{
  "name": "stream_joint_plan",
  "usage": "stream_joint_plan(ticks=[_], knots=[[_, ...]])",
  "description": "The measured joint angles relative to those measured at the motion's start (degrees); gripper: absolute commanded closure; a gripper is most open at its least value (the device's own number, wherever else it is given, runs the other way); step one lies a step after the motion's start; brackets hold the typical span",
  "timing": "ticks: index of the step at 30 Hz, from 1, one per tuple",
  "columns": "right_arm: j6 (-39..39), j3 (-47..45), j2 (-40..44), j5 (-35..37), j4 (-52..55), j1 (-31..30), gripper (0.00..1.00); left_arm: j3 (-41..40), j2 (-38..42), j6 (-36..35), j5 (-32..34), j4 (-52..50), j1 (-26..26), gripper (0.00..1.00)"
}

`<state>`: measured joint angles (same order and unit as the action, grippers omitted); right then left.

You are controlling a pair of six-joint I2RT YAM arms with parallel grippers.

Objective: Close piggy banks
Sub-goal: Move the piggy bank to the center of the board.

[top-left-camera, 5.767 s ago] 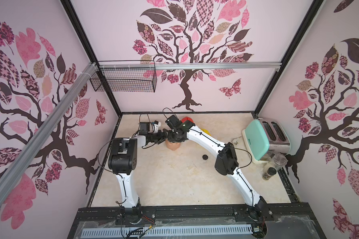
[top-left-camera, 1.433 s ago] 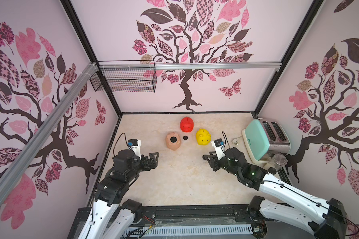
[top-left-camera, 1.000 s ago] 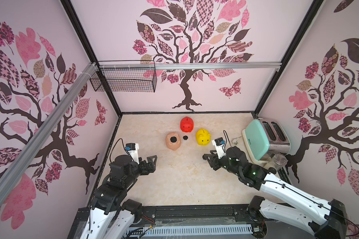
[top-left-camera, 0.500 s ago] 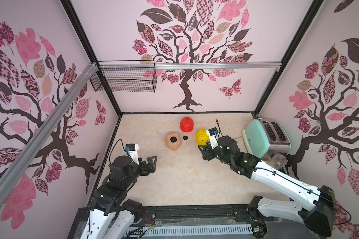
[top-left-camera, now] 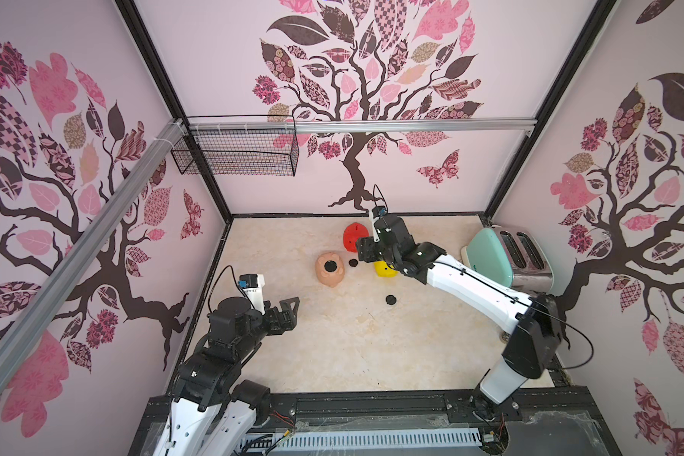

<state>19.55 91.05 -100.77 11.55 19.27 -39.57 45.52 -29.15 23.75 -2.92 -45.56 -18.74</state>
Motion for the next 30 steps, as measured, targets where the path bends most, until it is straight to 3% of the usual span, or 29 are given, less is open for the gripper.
stream_joint_plan(ticks=[14,17,30], knots=[[1.9,40.1,-34.3,0.7,11.0,4.7,0.25,0.0,-1.5,0.0,-0.6,0.0,0.0,0.08],[2.8,43.5,-37.6,0.7,11.7,5.2,0.26,0.0,-1.5,0.0,-0.8,0.0,0.0,0.08],[5.3,43.8,-43.0,1.2,6.5,7.8,0.25,0.0,-1.6,0.0,-1.5,0.0,0.0,0.08]])
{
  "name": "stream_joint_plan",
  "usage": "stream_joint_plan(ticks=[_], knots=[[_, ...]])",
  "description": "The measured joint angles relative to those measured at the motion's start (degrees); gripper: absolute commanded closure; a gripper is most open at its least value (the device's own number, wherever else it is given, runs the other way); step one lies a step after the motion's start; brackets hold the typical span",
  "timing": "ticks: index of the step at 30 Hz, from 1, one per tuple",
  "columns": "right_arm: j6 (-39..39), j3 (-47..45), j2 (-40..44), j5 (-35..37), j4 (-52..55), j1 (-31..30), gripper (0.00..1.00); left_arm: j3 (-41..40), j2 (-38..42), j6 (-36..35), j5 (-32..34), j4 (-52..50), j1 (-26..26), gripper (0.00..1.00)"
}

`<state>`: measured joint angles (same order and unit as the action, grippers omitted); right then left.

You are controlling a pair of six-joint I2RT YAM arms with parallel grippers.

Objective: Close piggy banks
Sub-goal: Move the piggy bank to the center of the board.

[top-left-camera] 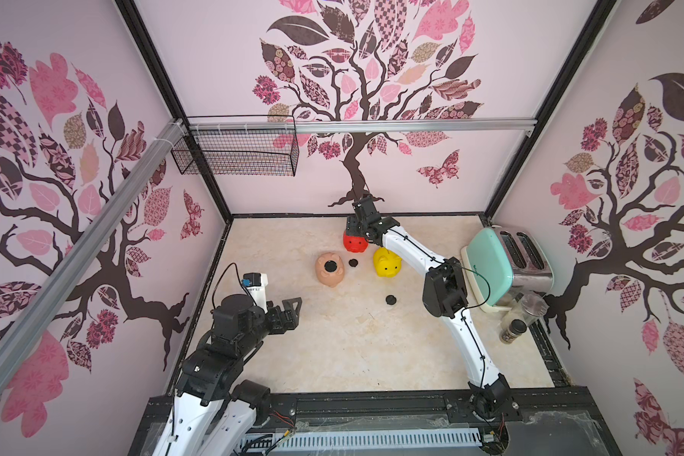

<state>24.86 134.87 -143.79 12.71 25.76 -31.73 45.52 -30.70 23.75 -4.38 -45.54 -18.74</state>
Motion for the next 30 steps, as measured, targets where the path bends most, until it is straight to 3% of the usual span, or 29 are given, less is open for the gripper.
stream_joint_plan(ticks=[3,7,30], knots=[[0.1,0.0,-0.8,0.4,-1.3,0.1,0.22,0.0,0.1,0.0,0.0,0.0,0.0,0.08],[0.2,1.7,-2.2,0.8,-2.0,0.4,0.01,0.0,0.4,0.0,0.0,0.0,0.0,0.08],[-0.3,7.1,-7.2,0.5,-2.5,1.3,0.02,0.0,0.5,0.0,-0.7,0.0,0.0,0.07]])
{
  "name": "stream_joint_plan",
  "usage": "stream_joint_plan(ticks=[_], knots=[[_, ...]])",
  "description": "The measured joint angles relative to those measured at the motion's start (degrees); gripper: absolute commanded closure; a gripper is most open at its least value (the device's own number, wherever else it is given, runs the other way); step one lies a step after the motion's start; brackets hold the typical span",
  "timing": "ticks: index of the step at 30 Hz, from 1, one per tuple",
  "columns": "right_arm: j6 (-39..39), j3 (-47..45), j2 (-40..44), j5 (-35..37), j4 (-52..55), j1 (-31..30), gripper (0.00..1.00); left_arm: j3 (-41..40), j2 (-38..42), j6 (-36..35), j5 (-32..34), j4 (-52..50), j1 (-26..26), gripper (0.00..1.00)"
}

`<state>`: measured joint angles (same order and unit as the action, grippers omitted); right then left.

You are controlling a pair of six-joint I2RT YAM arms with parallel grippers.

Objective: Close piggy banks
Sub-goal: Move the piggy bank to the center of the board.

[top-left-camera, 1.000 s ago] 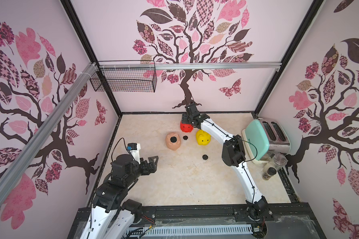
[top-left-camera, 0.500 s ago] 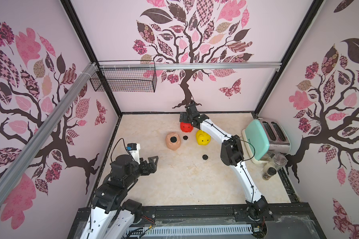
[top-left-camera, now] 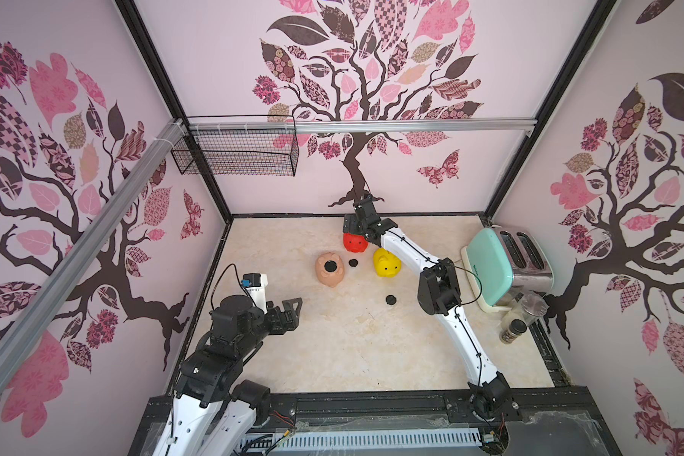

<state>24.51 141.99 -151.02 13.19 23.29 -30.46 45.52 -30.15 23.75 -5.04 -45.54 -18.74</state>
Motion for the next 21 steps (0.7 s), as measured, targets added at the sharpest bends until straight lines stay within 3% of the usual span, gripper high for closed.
stream_joint_plan(ticks=[21], knots=[[0.0,2.8,-0.2,-6.0,8.7,0.0,0.06,0.0,0.0,0.0,-0.7,0.0,0.4,0.06]])
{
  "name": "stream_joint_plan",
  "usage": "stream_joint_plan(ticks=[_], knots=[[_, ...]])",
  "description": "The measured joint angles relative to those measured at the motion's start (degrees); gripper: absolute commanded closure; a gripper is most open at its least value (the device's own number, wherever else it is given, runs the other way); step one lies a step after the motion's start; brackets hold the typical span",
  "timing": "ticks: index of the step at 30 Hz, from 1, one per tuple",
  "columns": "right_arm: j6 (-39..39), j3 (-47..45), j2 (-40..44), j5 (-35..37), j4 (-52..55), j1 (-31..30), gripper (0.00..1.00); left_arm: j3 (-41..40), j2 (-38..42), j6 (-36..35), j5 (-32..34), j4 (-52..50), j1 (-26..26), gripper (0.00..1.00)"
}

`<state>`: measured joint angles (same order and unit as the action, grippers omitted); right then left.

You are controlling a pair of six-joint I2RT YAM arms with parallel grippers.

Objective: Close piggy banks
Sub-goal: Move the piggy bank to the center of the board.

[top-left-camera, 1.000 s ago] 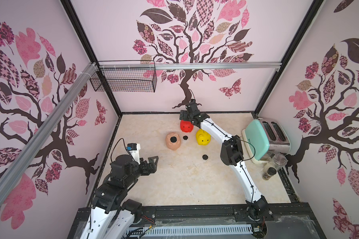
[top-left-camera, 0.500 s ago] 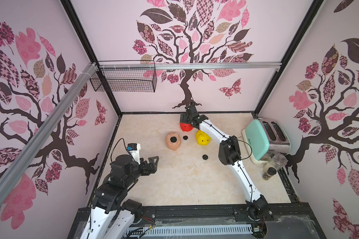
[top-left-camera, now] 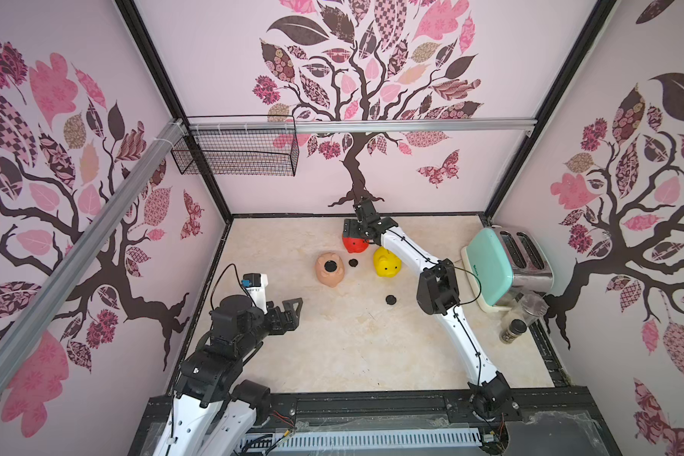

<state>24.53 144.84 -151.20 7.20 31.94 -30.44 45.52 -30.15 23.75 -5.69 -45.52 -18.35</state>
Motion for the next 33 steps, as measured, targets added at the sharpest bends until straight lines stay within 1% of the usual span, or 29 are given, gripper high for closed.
stream_joint_plan(ticks=[5,8,11,21,28,33], knots=[[1.2,0.0,0.9,-1.4,3.4,0.0,0.06,0.0,0.0,0.0,-0.1,0.0,0.0,0.06],[2.4,-1.0,1.9,-2.5,5.5,0.0,0.02,0.0,0.0,0.0,-0.2,0.0,0.0,0.06],[3.7,-2.4,3.0,-3.7,7.1,0.0,0.01,0.0,0.0,0.0,-0.3,0.0,0.0,0.06],[5.5,-8.8,7.3,-4.8,8.7,-1.7,0.01,0.0,0.1,0.0,-0.6,0.0,0.1,0.06],[7.5,-15.3,11.7,-4.9,9.2,-2.7,0.00,0.0,0.4,0.0,-0.6,0.0,0.1,0.06],[7.8,-15.8,12.6,-4.7,10.4,-2.8,0.00,0.0,0.4,0.0,-0.6,0.0,0.0,0.06]])
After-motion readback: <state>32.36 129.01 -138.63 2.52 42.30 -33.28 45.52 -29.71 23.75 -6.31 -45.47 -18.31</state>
